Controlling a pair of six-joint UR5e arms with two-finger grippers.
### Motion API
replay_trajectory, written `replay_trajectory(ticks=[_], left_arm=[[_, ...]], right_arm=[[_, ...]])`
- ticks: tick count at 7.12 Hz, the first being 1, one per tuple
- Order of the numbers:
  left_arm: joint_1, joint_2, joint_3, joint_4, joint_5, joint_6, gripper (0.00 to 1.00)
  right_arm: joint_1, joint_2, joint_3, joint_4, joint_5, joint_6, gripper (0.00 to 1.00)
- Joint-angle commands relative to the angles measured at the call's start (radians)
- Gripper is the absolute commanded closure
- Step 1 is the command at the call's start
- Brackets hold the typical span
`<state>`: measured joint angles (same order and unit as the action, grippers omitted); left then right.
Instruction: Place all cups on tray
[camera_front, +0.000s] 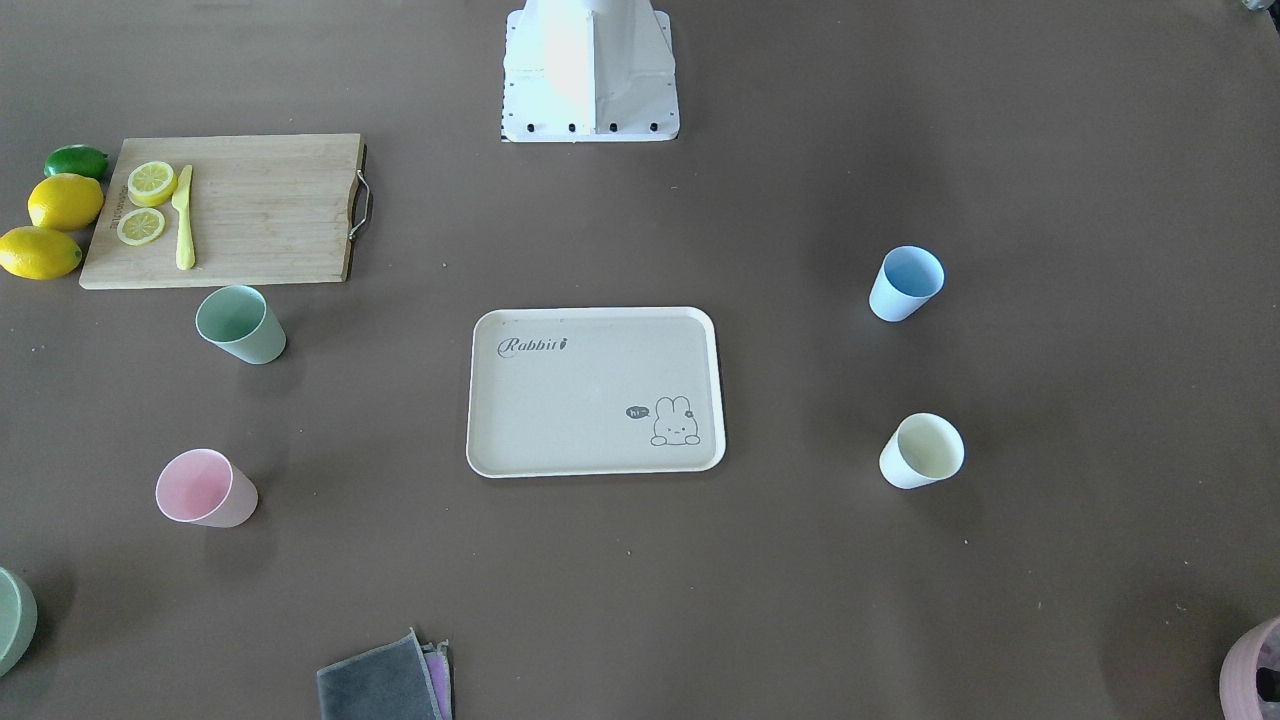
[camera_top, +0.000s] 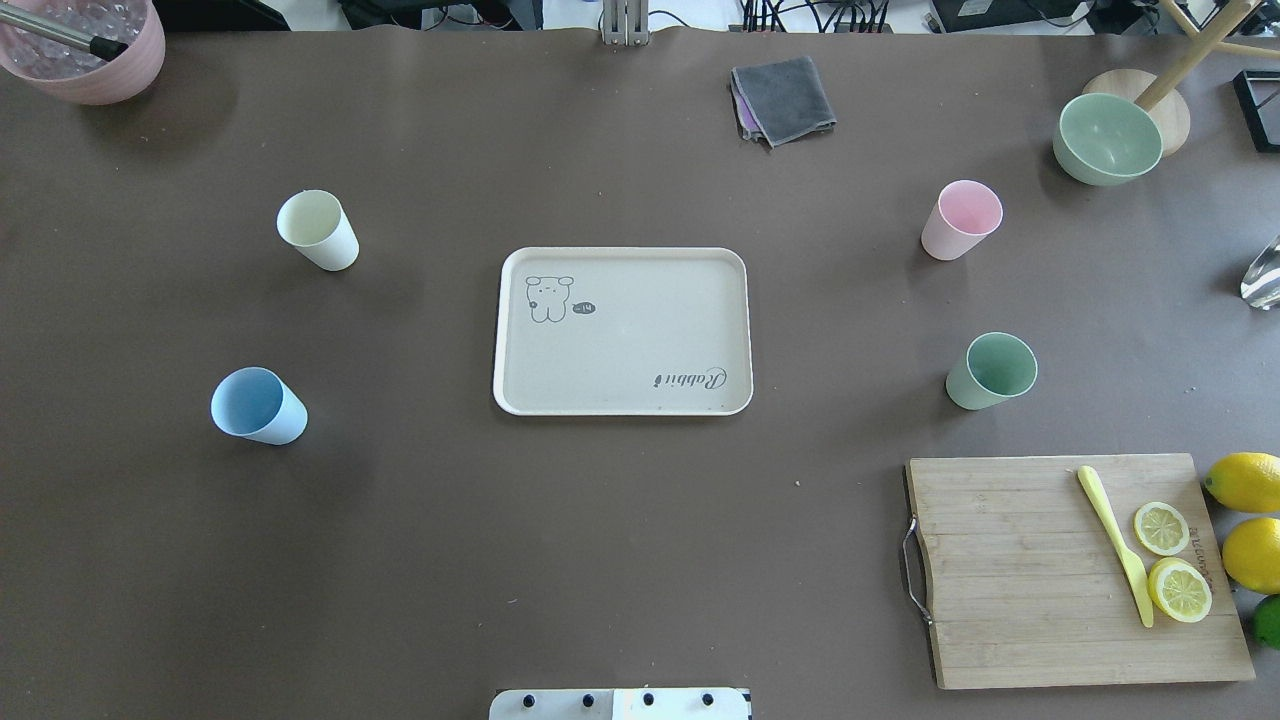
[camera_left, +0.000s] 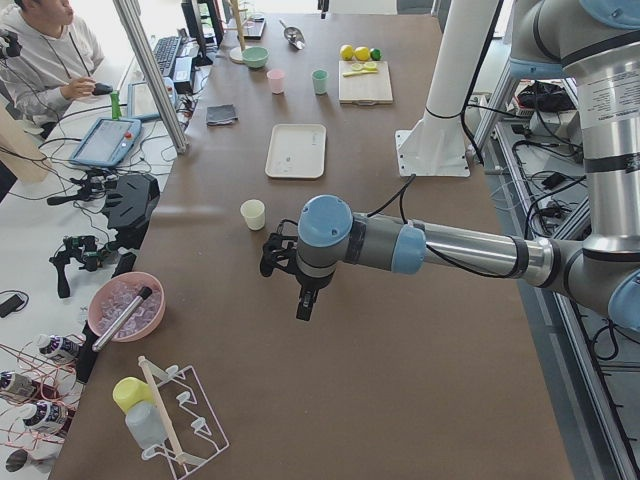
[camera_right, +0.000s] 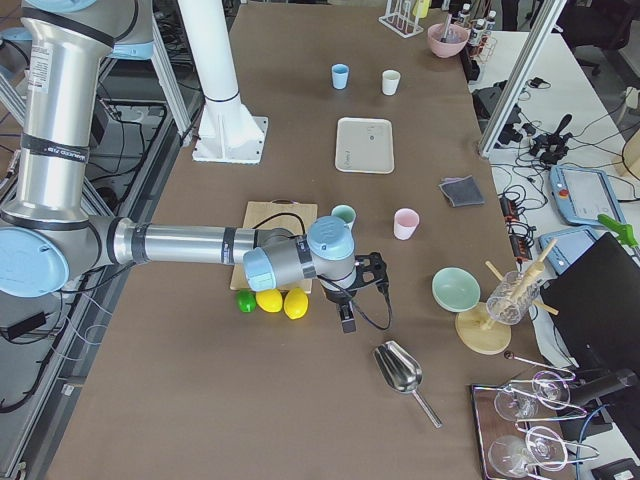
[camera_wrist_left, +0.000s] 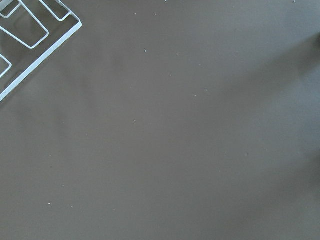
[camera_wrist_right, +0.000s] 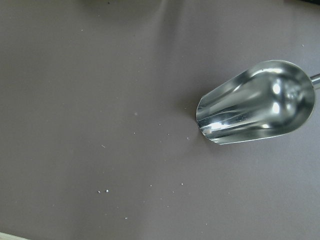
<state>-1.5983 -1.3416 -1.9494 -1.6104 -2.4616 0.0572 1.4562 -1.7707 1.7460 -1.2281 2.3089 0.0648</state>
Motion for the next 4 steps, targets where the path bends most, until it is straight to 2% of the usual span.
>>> replay_trajectory(ticks=[1,2,4], left_arm=[[0.001,0.001,0.001,0.001,-0.003,-0.002,0.02],[0.001,0.001,0.000,0.001,-0.003,-0.002,0.02],[0.006,0.001,0.004,0.001,-0.003,0.001,0.02]], right_arm=[[-0.007,0.002,-0.022,0.074,0.052,0.004,0.00],[-0.067,0.010,-0.007,0.096,0.052,0.021,0.00],[-0.231,0.084,0.016,0.163,0.070,0.384,0.00]])
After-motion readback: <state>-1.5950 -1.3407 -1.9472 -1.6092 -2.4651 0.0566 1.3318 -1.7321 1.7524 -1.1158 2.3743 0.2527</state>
